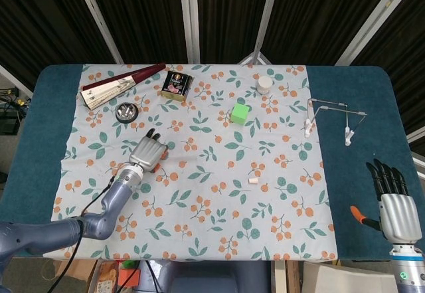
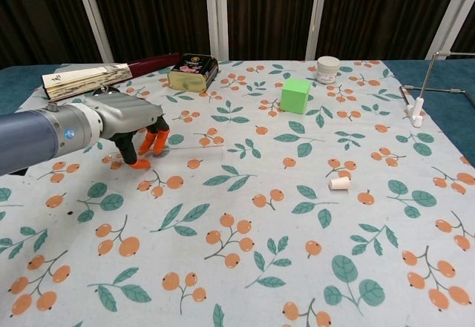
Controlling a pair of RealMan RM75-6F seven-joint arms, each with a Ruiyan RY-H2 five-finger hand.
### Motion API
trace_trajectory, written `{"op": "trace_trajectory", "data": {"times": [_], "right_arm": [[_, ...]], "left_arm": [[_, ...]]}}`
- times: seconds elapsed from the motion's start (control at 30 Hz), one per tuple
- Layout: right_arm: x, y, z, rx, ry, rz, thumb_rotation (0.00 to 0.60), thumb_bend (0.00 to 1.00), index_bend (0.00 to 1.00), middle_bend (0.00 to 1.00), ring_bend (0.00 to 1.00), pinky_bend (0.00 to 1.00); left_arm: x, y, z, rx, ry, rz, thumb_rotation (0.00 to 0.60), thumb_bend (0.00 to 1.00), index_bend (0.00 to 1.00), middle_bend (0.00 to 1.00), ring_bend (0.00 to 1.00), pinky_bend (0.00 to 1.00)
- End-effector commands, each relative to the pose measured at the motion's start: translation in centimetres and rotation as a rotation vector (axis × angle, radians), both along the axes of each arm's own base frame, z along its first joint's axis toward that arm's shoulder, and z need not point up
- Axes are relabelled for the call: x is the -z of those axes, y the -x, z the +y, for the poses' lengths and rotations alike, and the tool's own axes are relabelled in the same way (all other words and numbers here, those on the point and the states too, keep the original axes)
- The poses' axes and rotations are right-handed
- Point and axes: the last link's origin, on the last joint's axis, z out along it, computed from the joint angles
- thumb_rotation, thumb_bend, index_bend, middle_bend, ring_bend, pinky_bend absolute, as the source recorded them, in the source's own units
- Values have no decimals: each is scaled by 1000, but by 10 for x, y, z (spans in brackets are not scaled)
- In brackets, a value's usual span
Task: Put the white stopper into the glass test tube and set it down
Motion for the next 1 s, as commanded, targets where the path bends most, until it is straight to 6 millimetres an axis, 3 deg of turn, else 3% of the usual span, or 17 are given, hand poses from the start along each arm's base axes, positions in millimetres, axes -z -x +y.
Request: {"op": "trace_trajectory", "data": {"times": [0.03, 0.4, 0.63, 0.87, 1.0], "right_arm": [[0, 0, 0, 0, 1, 0, 600, 234, 0, 0, 0, 0], [1, -1, 0, -7, -4, 1, 600, 234, 0, 0, 0, 0], [3, -4, -2, -13, -12, 7, 600, 234, 0, 0, 0, 0], [12, -15, -23, -31, -40, 24, 600, 234, 7, 0, 0, 0], [24, -26, -41, -28, -84, 32, 600, 233, 100, 4, 0, 0]], "left_arm": [[0, 0, -1, 8, -5, -9, 600, 549, 570, 645, 171, 69], [-7, -6, -9, 53, -51, -147, 600, 565, 596, 667, 181, 69], [-24, -7, -17, 92, -96, -267, 600, 565, 603, 669, 181, 69], [-50, -15, -15, 117, -139, -370, 600, 564, 603, 669, 181, 68], [-70, -23, -14, 137, -156, -421, 600, 564, 604, 669, 181, 69]]}}
